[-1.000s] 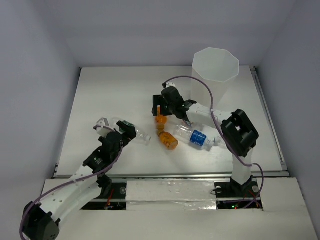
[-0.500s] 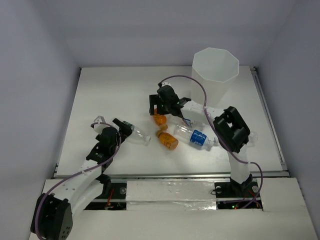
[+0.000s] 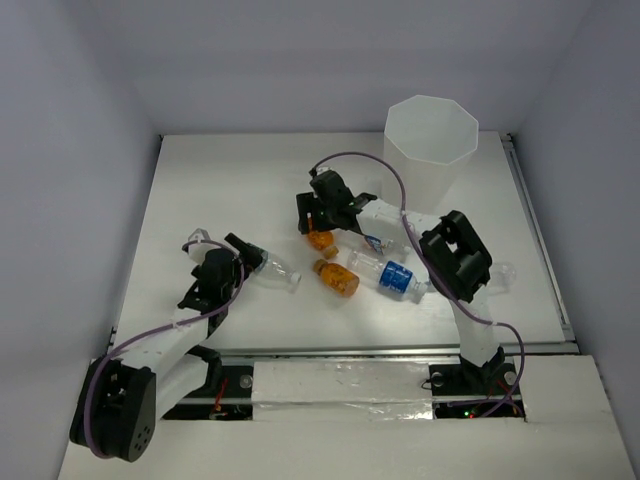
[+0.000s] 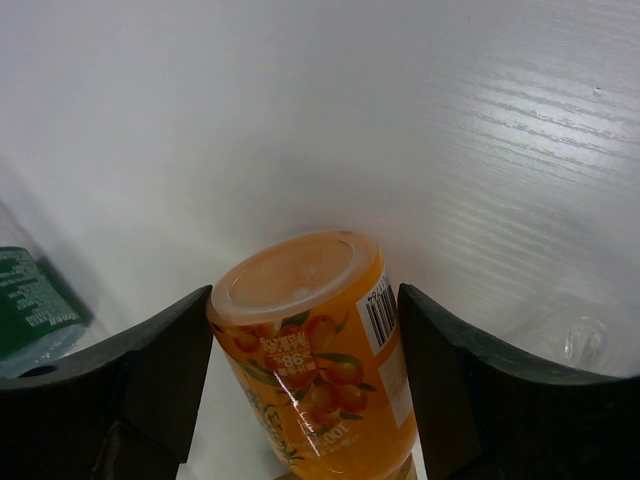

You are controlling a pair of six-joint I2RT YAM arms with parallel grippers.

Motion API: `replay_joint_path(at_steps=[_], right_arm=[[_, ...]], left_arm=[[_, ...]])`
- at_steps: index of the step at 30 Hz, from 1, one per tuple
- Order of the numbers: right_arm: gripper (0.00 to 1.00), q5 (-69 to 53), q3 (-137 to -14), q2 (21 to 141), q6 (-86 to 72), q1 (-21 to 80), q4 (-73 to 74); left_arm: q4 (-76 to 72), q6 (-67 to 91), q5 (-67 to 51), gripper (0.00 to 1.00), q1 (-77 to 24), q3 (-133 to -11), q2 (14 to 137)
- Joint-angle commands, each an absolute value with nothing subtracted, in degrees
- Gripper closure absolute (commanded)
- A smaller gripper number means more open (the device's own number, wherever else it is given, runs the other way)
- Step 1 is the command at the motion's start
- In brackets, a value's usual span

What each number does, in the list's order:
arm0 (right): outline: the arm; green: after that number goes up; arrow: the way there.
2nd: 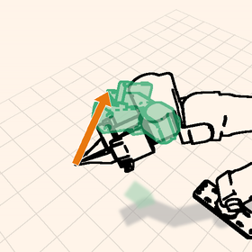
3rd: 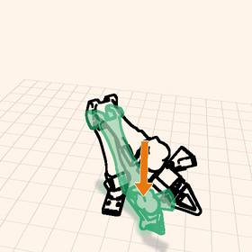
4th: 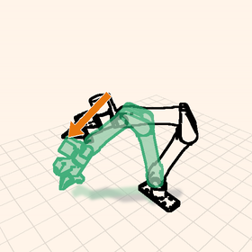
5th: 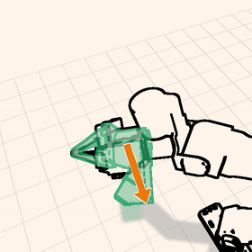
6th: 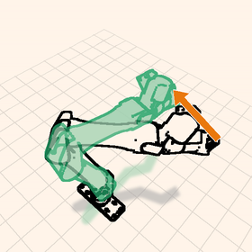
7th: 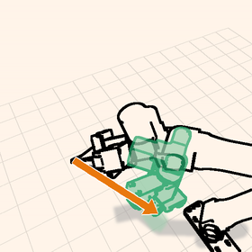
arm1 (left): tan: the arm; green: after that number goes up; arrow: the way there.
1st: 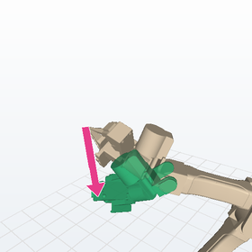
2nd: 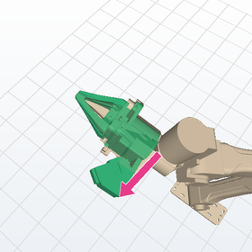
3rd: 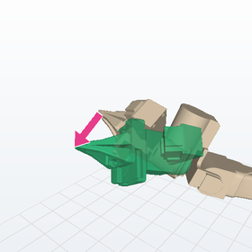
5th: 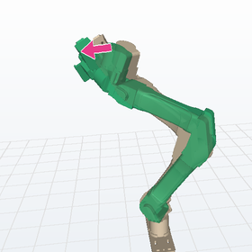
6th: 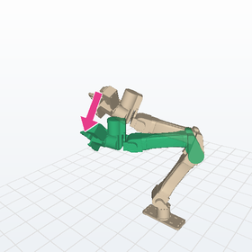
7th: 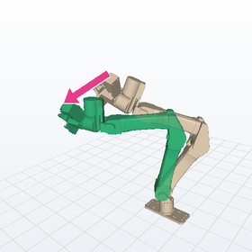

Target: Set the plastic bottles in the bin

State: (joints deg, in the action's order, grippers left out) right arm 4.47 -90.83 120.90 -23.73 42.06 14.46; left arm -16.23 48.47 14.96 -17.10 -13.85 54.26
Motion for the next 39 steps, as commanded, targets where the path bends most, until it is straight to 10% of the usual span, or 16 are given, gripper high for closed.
replay_joint_path(at_steps=[1, 22, 39], right_arm=[[0.31, 5.2, -94.0, 120.2, -21.6, 42.4, 12.7], [0.39, 11.7, -96.4, 95.9, -11.2, 41.7, 1.9], [0.41, 18.5, -102.2, 90.6, -13.3, 15.6, 3.3]], left_arm=[[-20.7, 47.4, 14.4, 0.01, -16.5, -14.7, 55.5], [-24.7, 46.8, 16.8, 0.01, -15.5, -17.6, 64.0], [-26.7, 47.0, 19.3, 0.01, -15.5, -19.4, 68.4]])
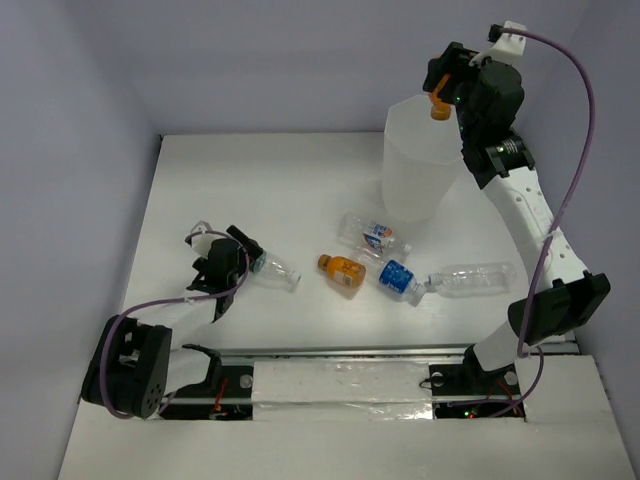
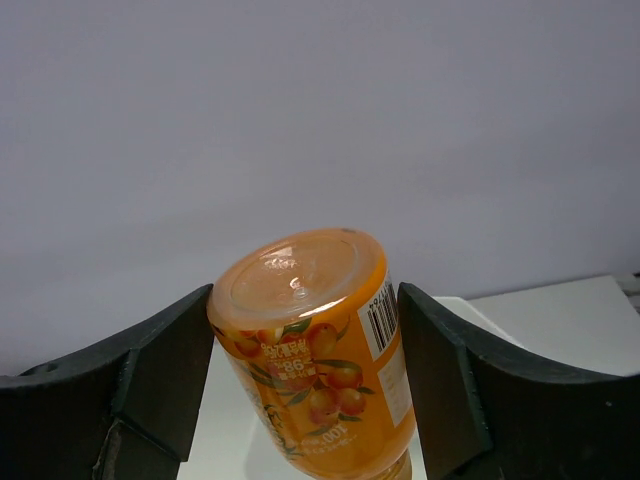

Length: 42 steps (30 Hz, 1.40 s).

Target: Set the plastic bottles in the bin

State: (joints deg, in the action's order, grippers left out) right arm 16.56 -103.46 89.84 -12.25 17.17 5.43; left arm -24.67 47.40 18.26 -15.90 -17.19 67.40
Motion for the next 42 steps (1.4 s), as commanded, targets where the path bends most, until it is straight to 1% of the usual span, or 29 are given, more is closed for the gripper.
replay_joint_path(at_steps=[1, 4, 5, 7, 10, 11, 13, 14, 17, 20, 24, 25, 26, 27, 28, 34, 37, 38, 39, 40, 41, 42], right_arm=[[0.41, 18.5, -101.3, 90.9, -13.6, 15.0, 2.1], [0.41, 17.8, -99.8, 92.5, -14.0, 13.6, 1.9], [0.4, 17.8, -99.7, 92.7, -14.1, 13.6, 2.0], [0.38, 17.7, -99.3, 93.2, -14.3, 13.1, 1.9], [0.28, 17.3, -99.4, 93.0, -14.4, 13.1, 2.7], [0.21, 17.3, -99.5, 92.8, -14.4, 13.1, 2.8], [0.14, 17.0, -99.2, 92.4, -14.4, 13.1, 3.0], [0.1, 16.5, -99.0, 91.9, -14.4, 13.1, 3.0], [0.08, 14.9, -97.3, 90.6, -14.4, 13.1, 2.6], [0.08, 12.1, -94.5, 88.1, -14.7, 13.1, 1.6], [0.08, 9.9, -90.2, 84.4, -16.6, 13.1, 0.5], [0.08, 9.4, -86.7, 81.9, -17.3, 13.1, -0.3], [0.08, 8.3, -83.0, 79.1, -19.5, 13.1, -4.2], [0.08, 7.8, -83.0, 79.1, -19.5, 13.1, -4.2], [0.08, 7.2, -81.1, 76.4, -20.2, 13.1, -5.0], [0.09, 3.4, -67.6, 67.6, -25.1, 13.1, -9.7], [0.19, 2.8, -61.1, 62.4, -27.1, 13.1, -10.3], [0.42, 2.6, -59.5, 61.1, -27.9, 13.1, -10.3], [0.56, 1.9, -57.8, 58.5, -28.2, 13.1, -10.5], [0.66, 2.0, -54.3, 57.1, -29.0, 13.1, -10.8], [0.82, 2.4, -52.6, 55.6, -30.9, 13.1, -11.8], [0.85, 1.9, -50.9, 54.2, -31.7, 13.1, -12.6]], left_arm=[[-27.0, 46.9, 19.2, 0.01, -15.5, -19.7, 68.9], [-27.4, 46.8, 18.8, 0.01, -15.5, -20.3, 70.7], [-27.6, 46.8, 18.7, 0.06, -15.5, -20.4, 71.2], [-28.0, 46.9, 18.9, 0.1, -15.5, -20.3, 71.3], [-28.3, 46.8, 19.3, 0.19, -15.5, -20.2, 70.8], [-28.2, 46.8, 19.4, 0.23, -15.5, -20.2, 70.4], [-28.1, 46.6, 19.8, 0.28, -15.5, -20.2, 70.1], [-28.1, 46.6, 19.9, 0.34, -15.5, -20.1, 69.7], [-28.2, 46.4, 20.0, 0.43, -15.5, -20.0, 68.6], [-28.1, 45.5, 19.9, 0.5, -15.5, -20.3, 66.6], [-25.8, 44.6, 20.0, 0.54, -15.5, -21.0, 62.8], [-25.4, 44.4, 20.0, 0.56, -15.5, -21.2, 61.7], [-24.4, 43.4, 19.9, 0.58, -15.5, -22.2, 58.1], [-23.7, 43.4, 20.0, 0.58, -15.5, -22.2, 58.1], [-23.1, 43.1, 20.0, 0.58, -15.5, -22.7, 56.8], [-18.4, 41.5, 19.8, 0.6, -16.0, -28.6, 48.4], [-19.2, 40.6, 18.6, 0.6, -18.4, -31.7, 46.3], [-19.2, 39.9, 18.6, 0.6, -19.2, -34.7, 46.6], [-19.0, 39.1, 19.8, 0.6, -21.7, -36.5, 47.0], [-19.0, 37.4, 20.6, 0.6, -23.1, -38.1, 47.7], [-19.0, 36.6, 21.6, 0.6, -24.6, -41.9, 49.4], [-19.0, 35.7, 22.8, 0.6, -26.1, -43.8, 50.4]])
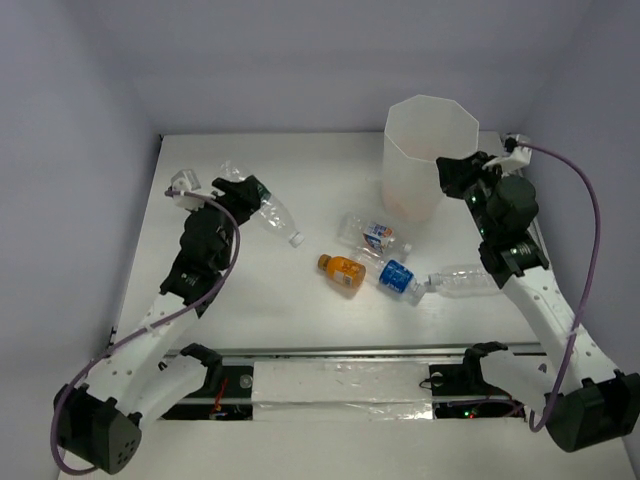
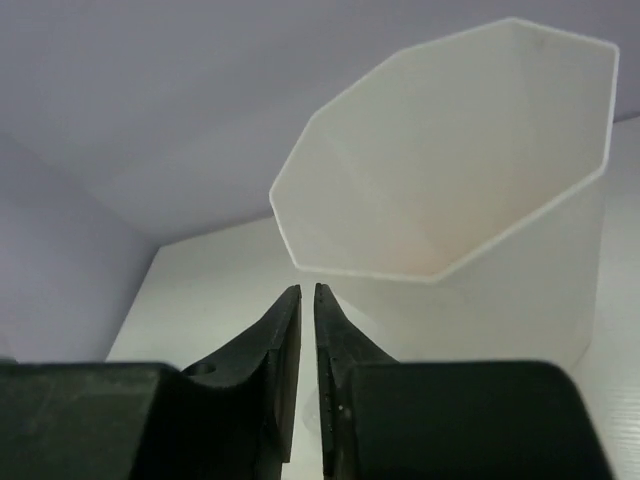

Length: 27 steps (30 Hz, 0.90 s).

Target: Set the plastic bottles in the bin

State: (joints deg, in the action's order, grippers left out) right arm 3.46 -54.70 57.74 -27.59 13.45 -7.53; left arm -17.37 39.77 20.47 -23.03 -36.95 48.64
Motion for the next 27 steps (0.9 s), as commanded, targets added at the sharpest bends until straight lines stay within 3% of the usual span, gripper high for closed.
replay_joint_path(at_steps=[1, 6, 18, 27], right_arm=[[0.85, 1.5, -47.9, 51.6, -32.5, 13.1, -13.5], [0.85, 2.7, -42.6, 43.7, -32.3, 13.1, -9.0], [0.85, -1.8, -35.2, 24.5, -30.7, 13.1, 3.2], [0.85, -4.1, -33.0, 20.9, -31.4, 13.1, 4.8]], left_arm=[[-20.2, 34.6, 25.0, 0.6, -29.4, -45.4, 51.7], [-23.4, 27.5, 29.8, 0.6, -36.7, -59.6, 64.5], [-24.4, 11.6, 35.8, 0.6, -43.8, -97.4, 92.8], [-24.5, 6.5, 38.9, 0.61, -46.9, -125.8, 114.4]])
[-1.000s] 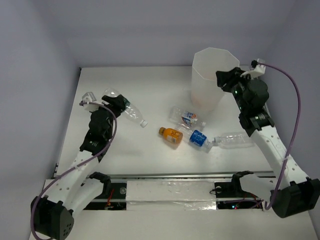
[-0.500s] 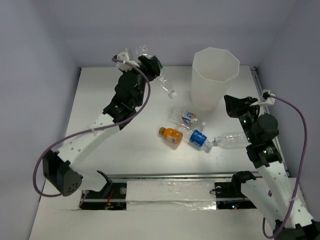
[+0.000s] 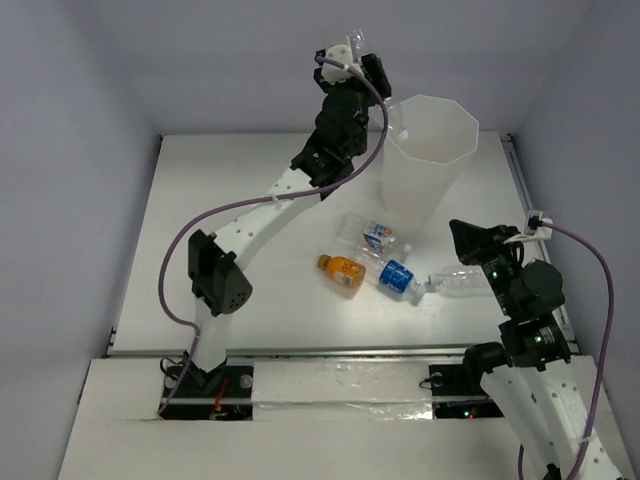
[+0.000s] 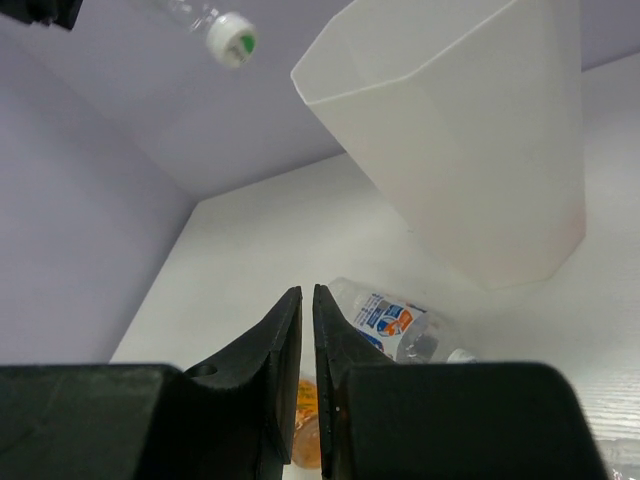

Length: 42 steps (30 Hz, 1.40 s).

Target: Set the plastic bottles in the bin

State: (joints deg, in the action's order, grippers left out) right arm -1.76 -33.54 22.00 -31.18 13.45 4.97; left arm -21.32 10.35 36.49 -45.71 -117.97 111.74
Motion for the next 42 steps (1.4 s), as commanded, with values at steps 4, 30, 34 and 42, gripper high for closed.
replay_joint_path(at_steps=[4, 30, 34, 42], right_arm=[[0.85, -4.8, -32.3, 19.8, -31.6, 13.1, 4.9], [0.86, -4.0, -33.0, 17.1, -30.1, 13.1, 4.8], [0.86, -0.2, -37.0, 14.1, -30.1, 13.1, 6.6], [0.84, 12.9, -45.8, 7.9, -27.8, 13.1, 10.0]], left_arm=[[-28.3, 2.4, 40.0, 0.62, -48.9, -136.0, 123.2], [-38.0, -2.6, 20.7, 0.1, -52.7, -129.4, 120.8], [-37.4, 2.9, 10.9, 0.14, -53.8, -110.1, 109.3], [-38.6, 4.0, -3.5, 0.34, -59.0, -80.3, 96.3]])
